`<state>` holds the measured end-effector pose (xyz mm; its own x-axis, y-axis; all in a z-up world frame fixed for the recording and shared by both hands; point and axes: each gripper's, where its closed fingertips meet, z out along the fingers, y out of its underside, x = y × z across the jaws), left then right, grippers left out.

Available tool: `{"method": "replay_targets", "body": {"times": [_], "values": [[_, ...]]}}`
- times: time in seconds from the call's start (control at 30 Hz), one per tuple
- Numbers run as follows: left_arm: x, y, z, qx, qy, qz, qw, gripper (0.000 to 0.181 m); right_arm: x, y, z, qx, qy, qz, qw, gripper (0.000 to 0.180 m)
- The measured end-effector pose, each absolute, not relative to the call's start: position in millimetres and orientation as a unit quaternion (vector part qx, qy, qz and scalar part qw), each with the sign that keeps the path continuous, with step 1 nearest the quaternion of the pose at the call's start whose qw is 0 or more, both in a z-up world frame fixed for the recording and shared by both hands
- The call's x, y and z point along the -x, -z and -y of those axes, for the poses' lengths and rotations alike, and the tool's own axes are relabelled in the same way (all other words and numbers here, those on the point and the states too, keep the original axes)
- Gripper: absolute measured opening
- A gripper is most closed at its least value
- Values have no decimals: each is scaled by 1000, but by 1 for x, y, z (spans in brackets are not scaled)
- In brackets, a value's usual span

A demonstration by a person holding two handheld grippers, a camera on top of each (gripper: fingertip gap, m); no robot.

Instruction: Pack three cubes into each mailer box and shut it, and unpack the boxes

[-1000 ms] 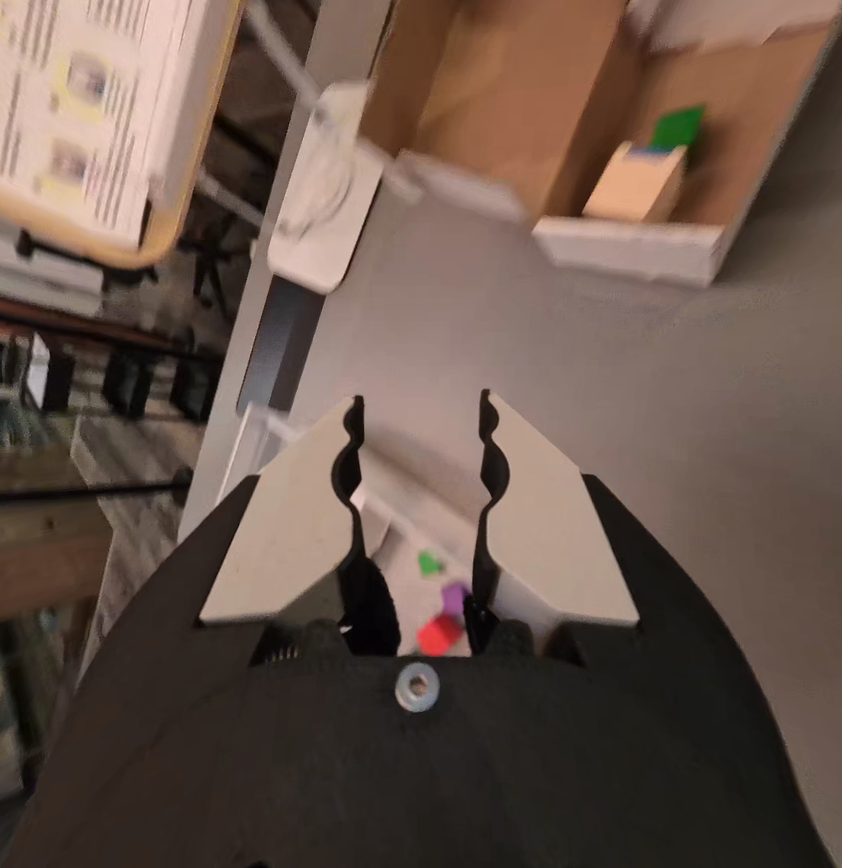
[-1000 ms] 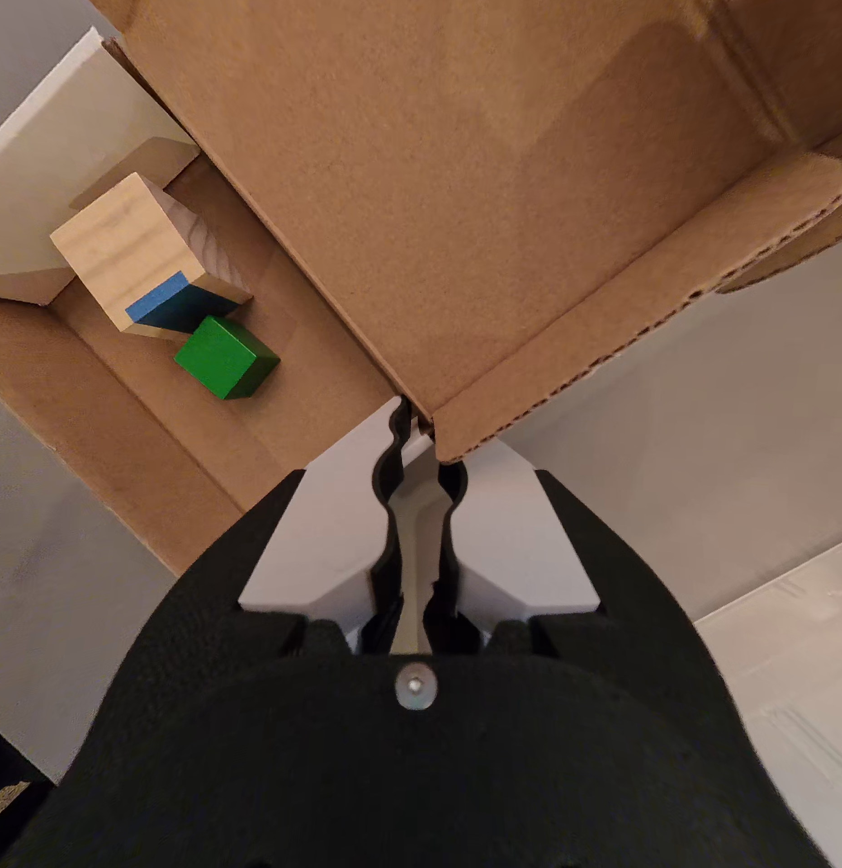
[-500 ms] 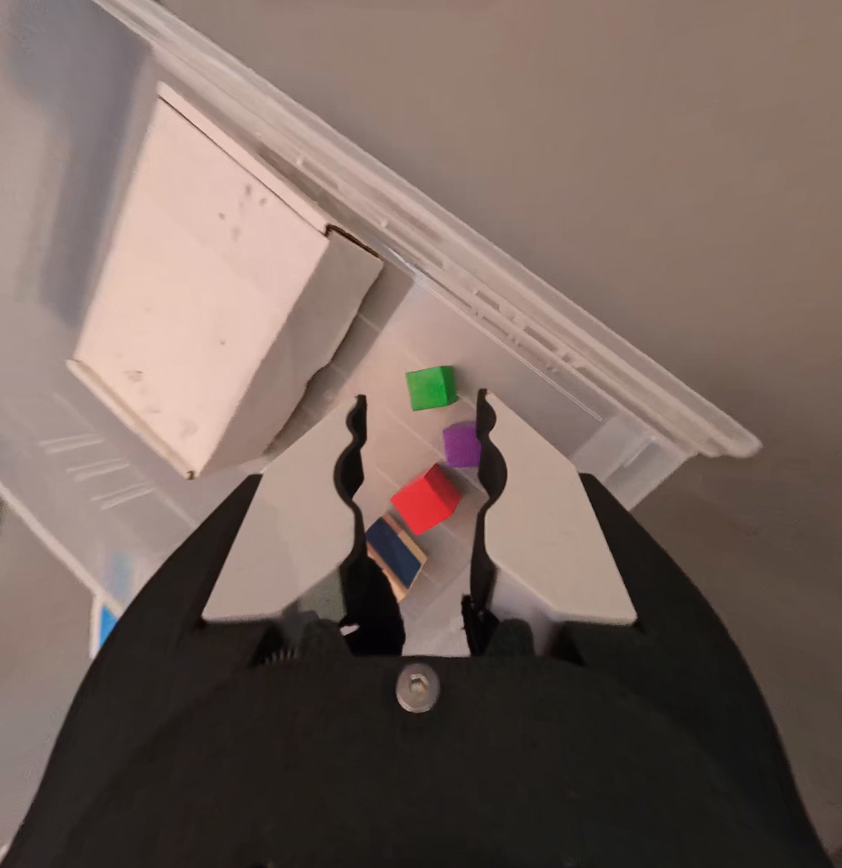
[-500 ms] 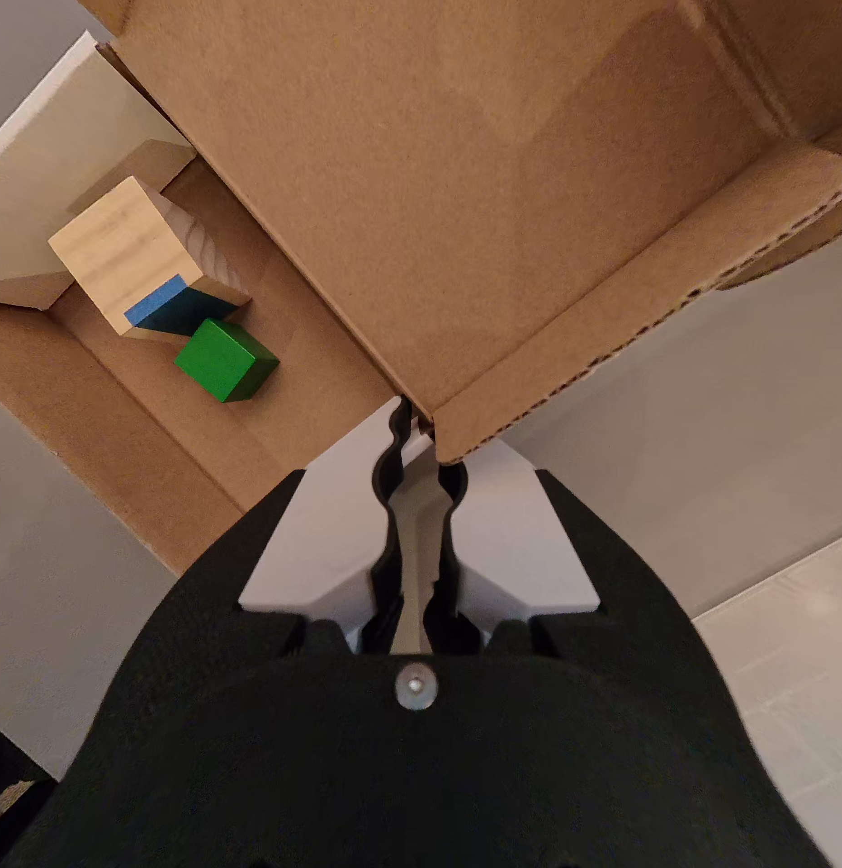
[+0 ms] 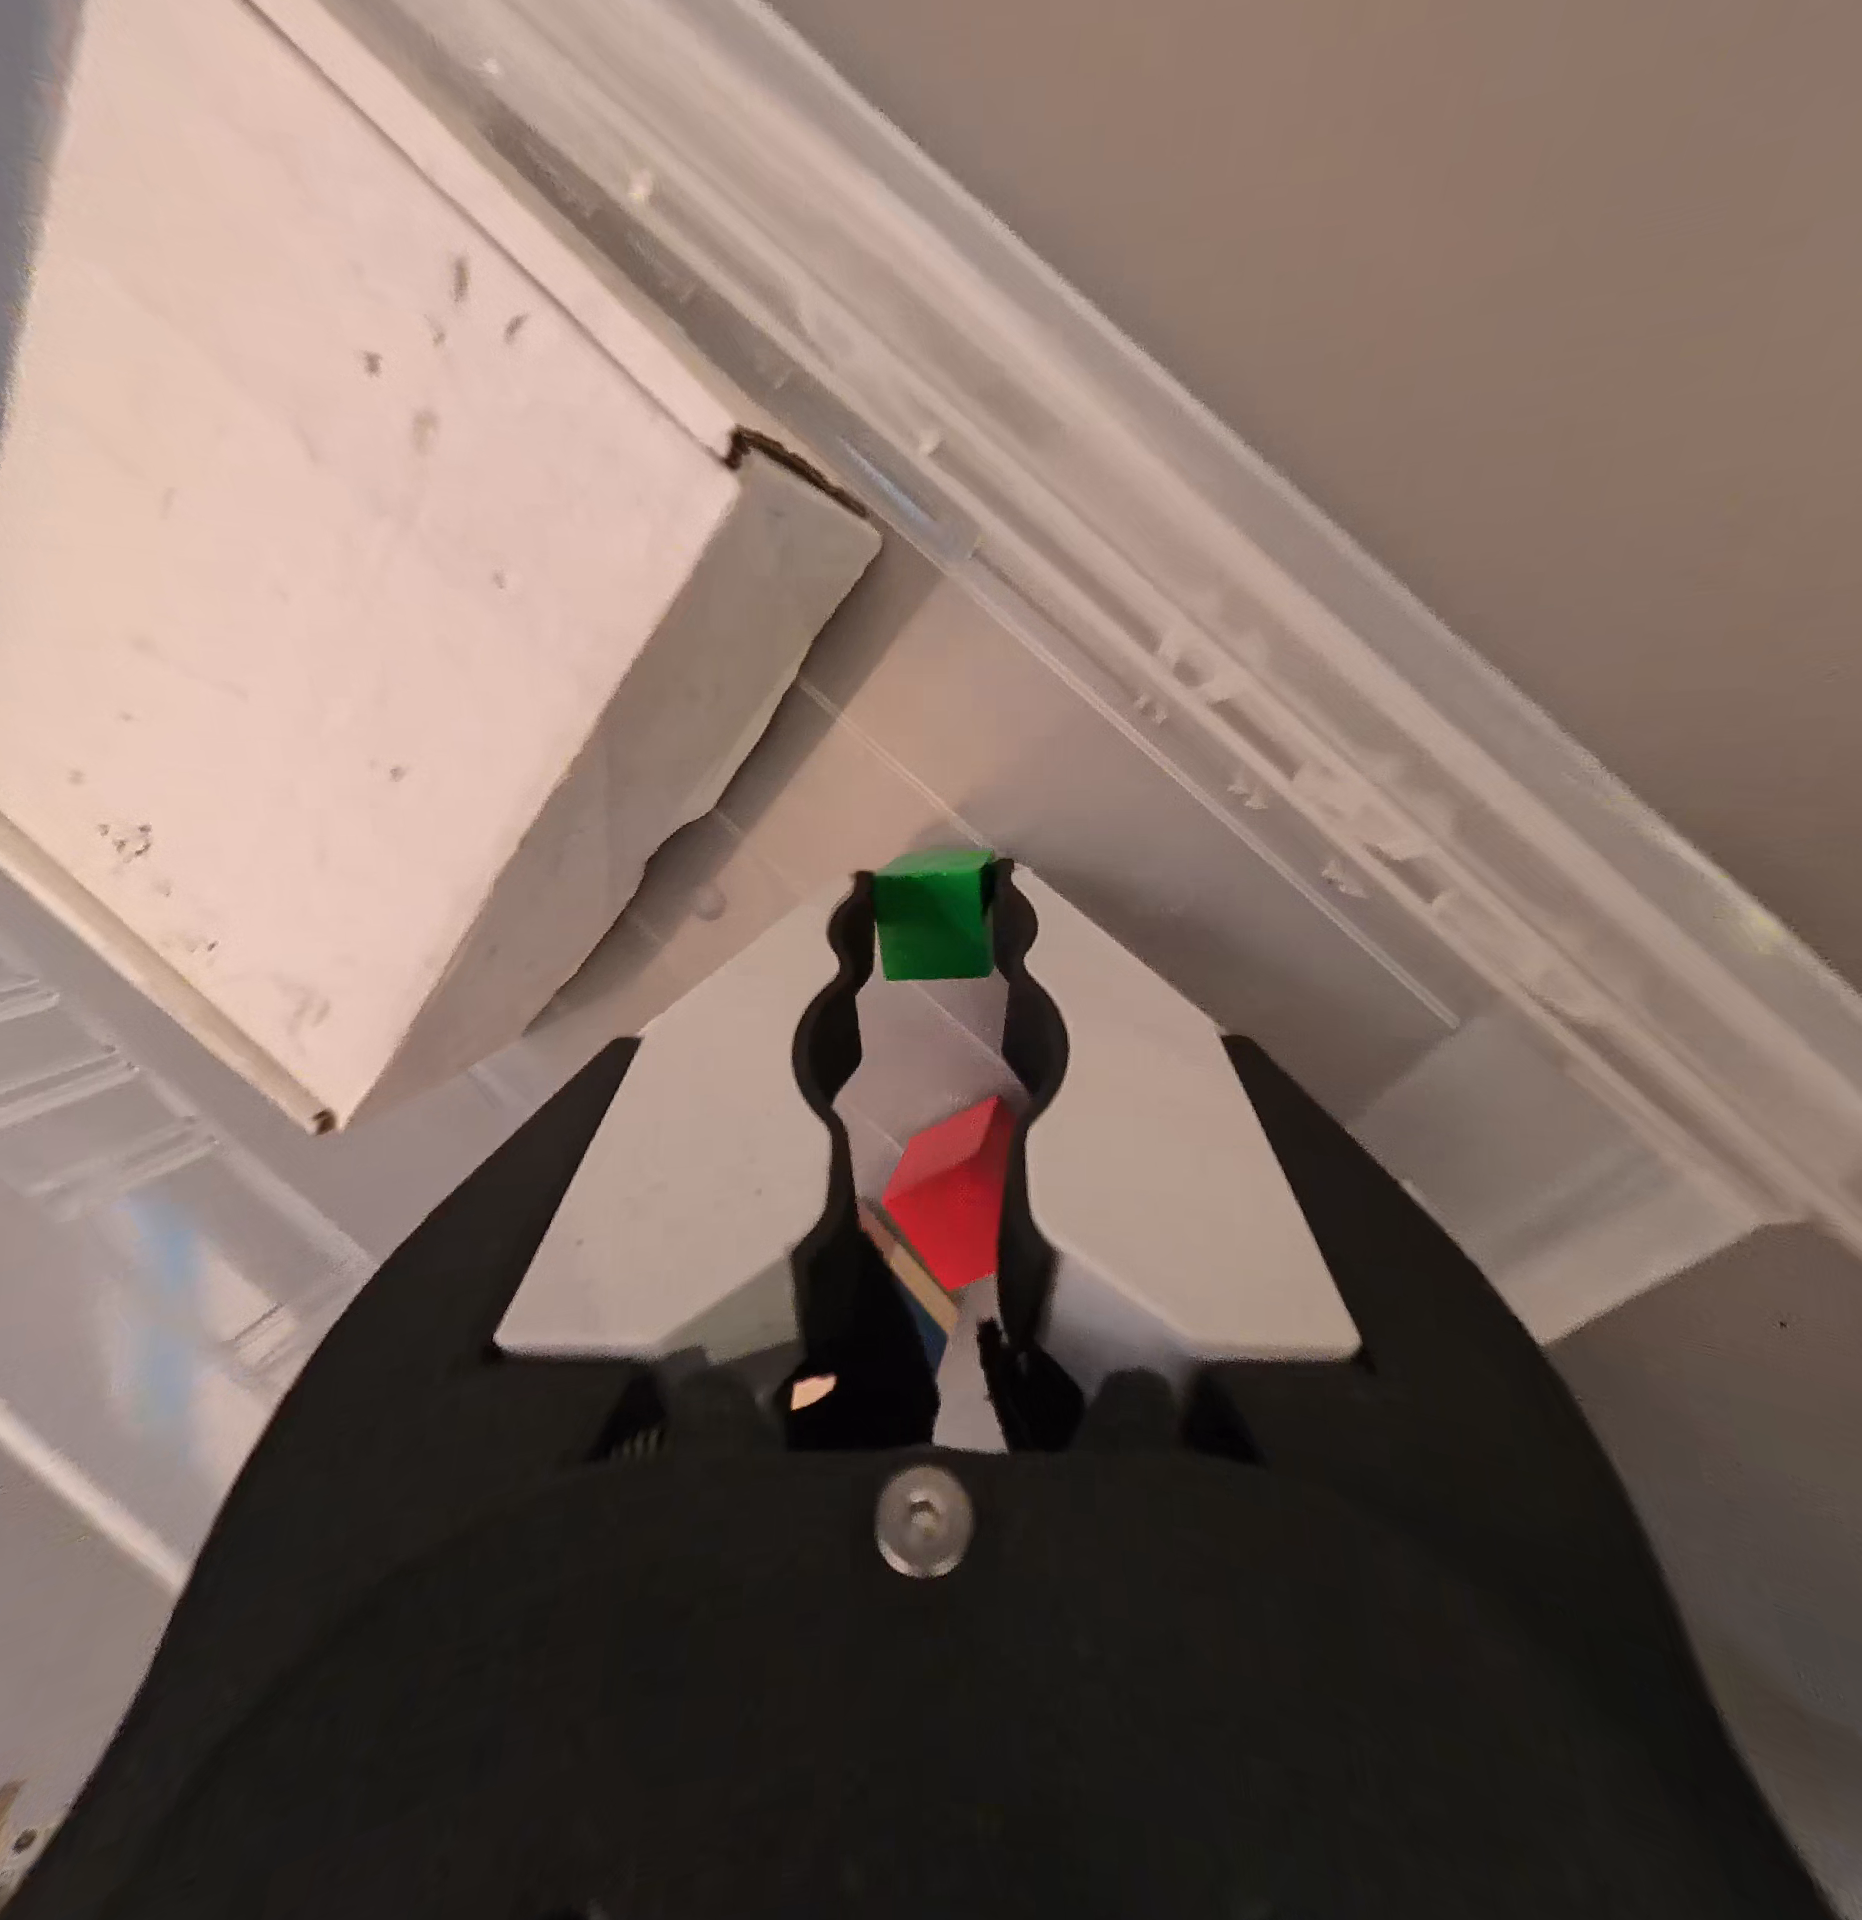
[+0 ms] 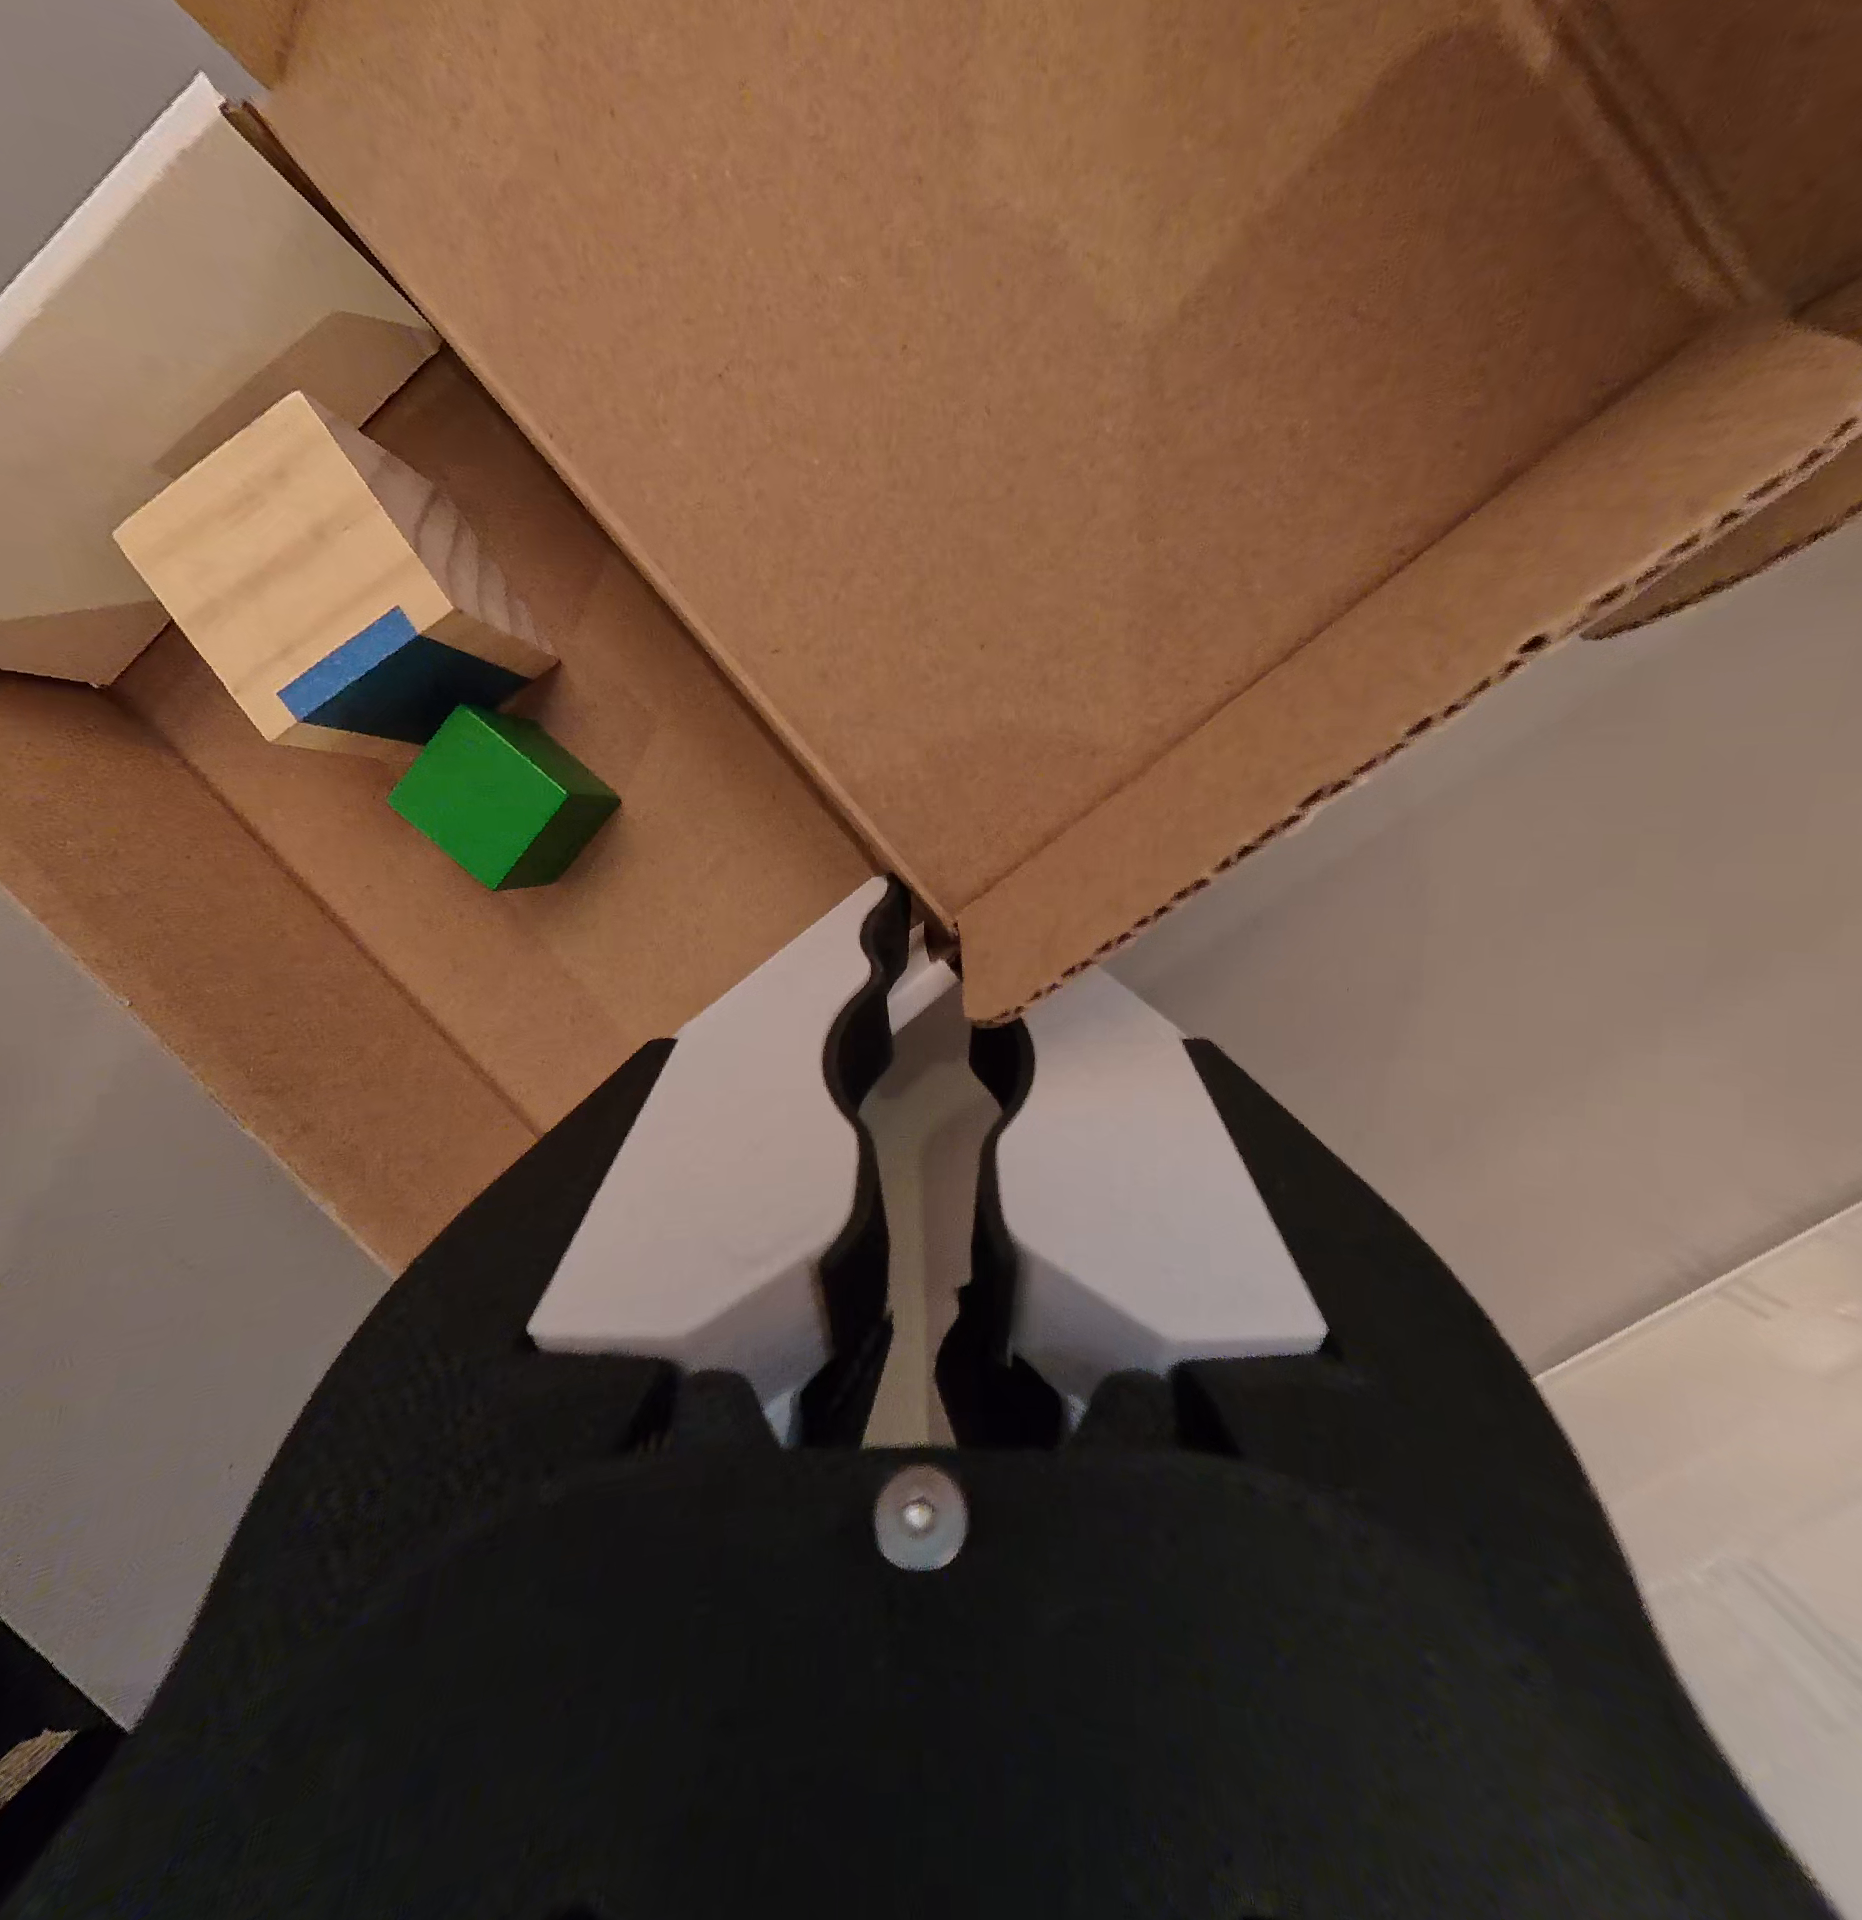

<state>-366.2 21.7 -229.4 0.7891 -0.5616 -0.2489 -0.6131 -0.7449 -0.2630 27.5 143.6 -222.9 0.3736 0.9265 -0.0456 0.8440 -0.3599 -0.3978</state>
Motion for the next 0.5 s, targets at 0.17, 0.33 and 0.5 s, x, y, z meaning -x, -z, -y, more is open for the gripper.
{"method": "replay_targets", "body": {"times": [0.17,0.33,0.5], "values": [[372,165,-27,914,-117,-292,257,20,-27,223,-144,814,-133,543,157,6],[324,79,-23,854,-188,-321,362,20,-27,223,-144,814,-137,542,159,6],[185,58,-28,791,-115,-434,416,20,-27,223,-144,814,-136,541,160,6]]}}
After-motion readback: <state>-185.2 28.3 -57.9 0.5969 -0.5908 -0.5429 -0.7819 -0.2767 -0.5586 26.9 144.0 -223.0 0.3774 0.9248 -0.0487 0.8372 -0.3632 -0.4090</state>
